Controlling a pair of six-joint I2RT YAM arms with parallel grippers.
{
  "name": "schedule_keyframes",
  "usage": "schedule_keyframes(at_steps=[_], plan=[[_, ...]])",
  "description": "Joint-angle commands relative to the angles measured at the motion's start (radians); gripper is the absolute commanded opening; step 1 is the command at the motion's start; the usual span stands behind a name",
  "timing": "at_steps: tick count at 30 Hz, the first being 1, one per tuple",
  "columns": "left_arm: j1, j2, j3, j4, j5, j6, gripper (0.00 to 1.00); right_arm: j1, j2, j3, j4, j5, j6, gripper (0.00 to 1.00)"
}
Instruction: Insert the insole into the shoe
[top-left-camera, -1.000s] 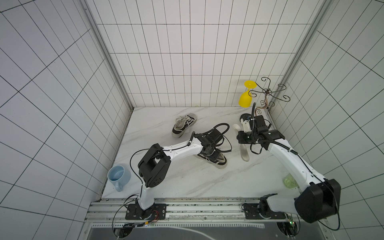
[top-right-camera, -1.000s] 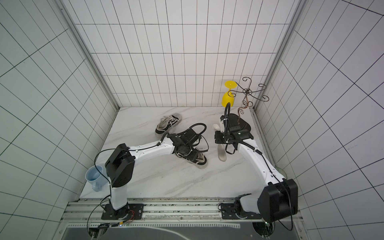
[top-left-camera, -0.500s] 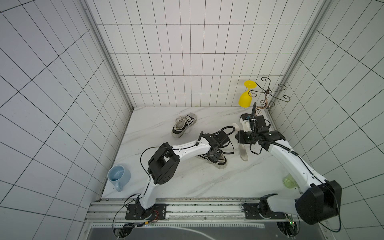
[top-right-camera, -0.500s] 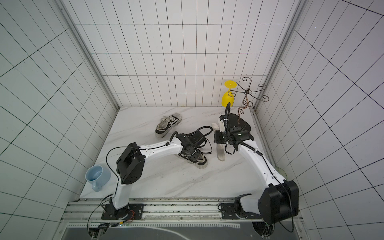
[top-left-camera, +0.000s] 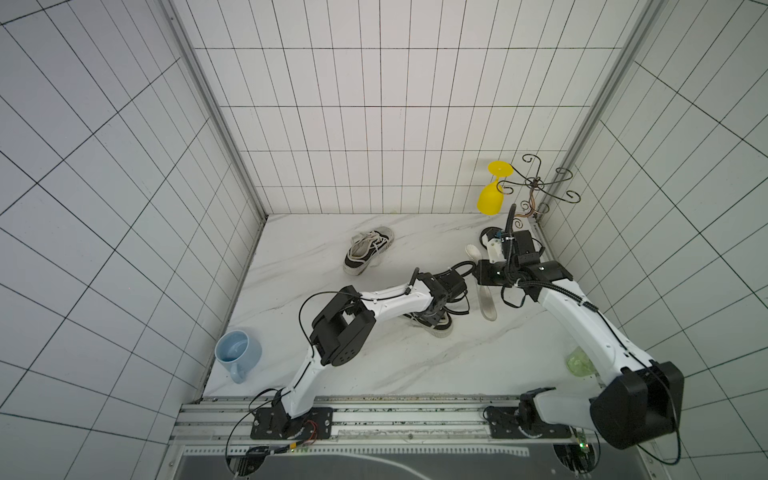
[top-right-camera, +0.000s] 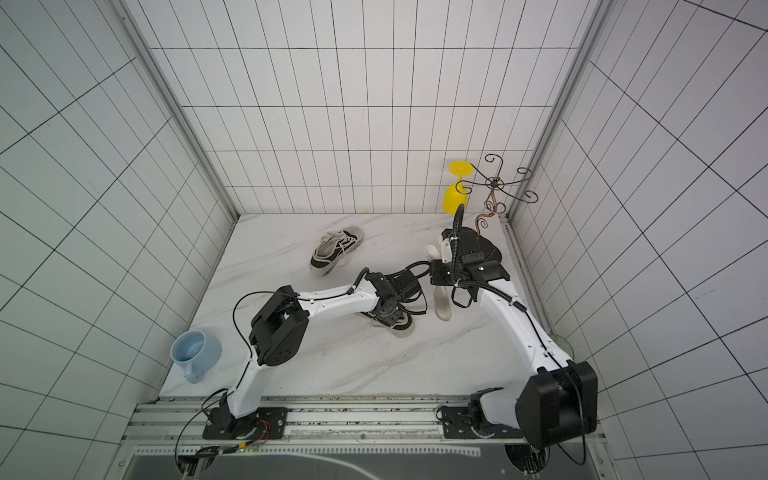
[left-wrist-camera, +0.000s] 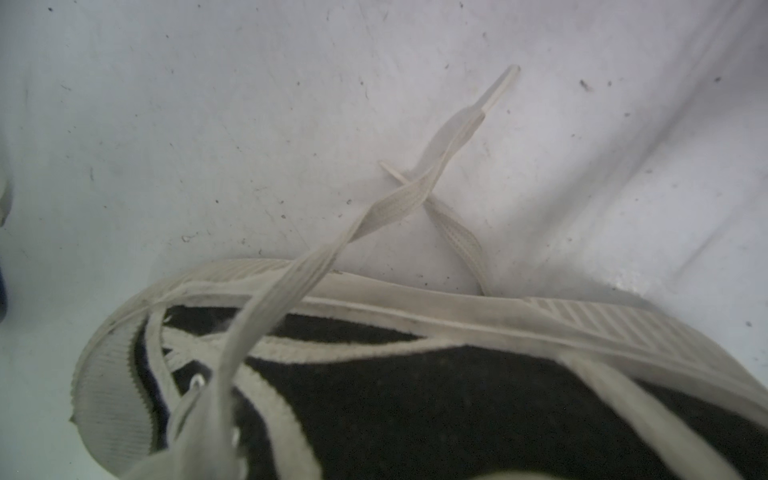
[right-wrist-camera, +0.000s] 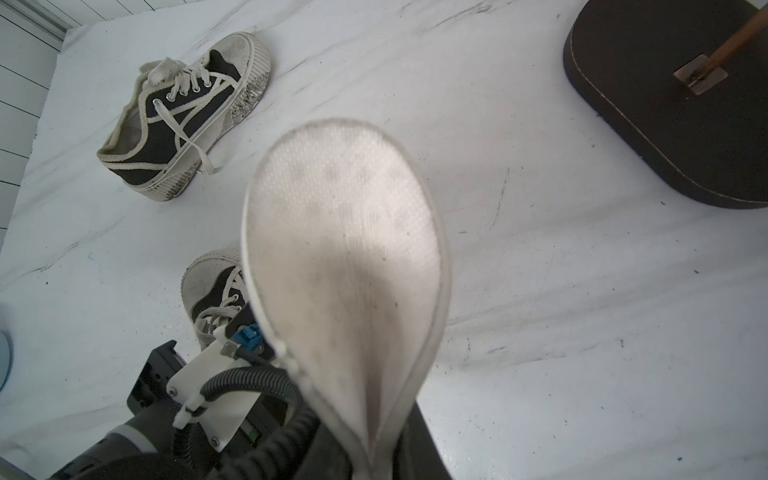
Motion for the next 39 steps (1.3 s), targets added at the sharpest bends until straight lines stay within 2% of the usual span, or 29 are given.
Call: schedule_keyframes(at_steps=[1, 10, 17, 21, 23, 28, 39], plan=[[0.016, 0.019, -0.032, -0.003, 0.031, -0.020, 0.00, -0.007, -0.027, -0.040, 0.001, -0.013, -0.003, 0.18], [0.139, -0.206, -0.129, 0.181, 0.314, -0.069, 0.00, -0.007, -0.069, -0.081, -0.061, -0.033, -0.036, 0.17], [0.165, -0.260, -0.169, 0.223, 0.388, -0.070, 0.00, 0.002, -0.070, -0.094, -0.109, -0.120, -0.079, 0.17], [0.173, -0.284, -0.170, 0.233, 0.372, -0.089, 0.00, 0.039, -0.055, -0.090, -0.157, -0.173, -0.117, 0.17], [0.186, -0.294, -0.174, 0.250, 0.411, -0.098, 0.00, 0.069, -0.039, -0.093, -0.192, -0.195, -0.138, 0.17], [0.208, -0.302, -0.188, 0.287, 0.474, -0.100, 0.00, 0.162, -0.023, -0.115, -0.223, -0.200, -0.141, 0.16], [0.229, -0.355, -0.309, 0.488, 0.603, -0.090, 0.00, 0.221, 0.105, -0.118, -0.258, -0.240, -0.157, 0.16]])
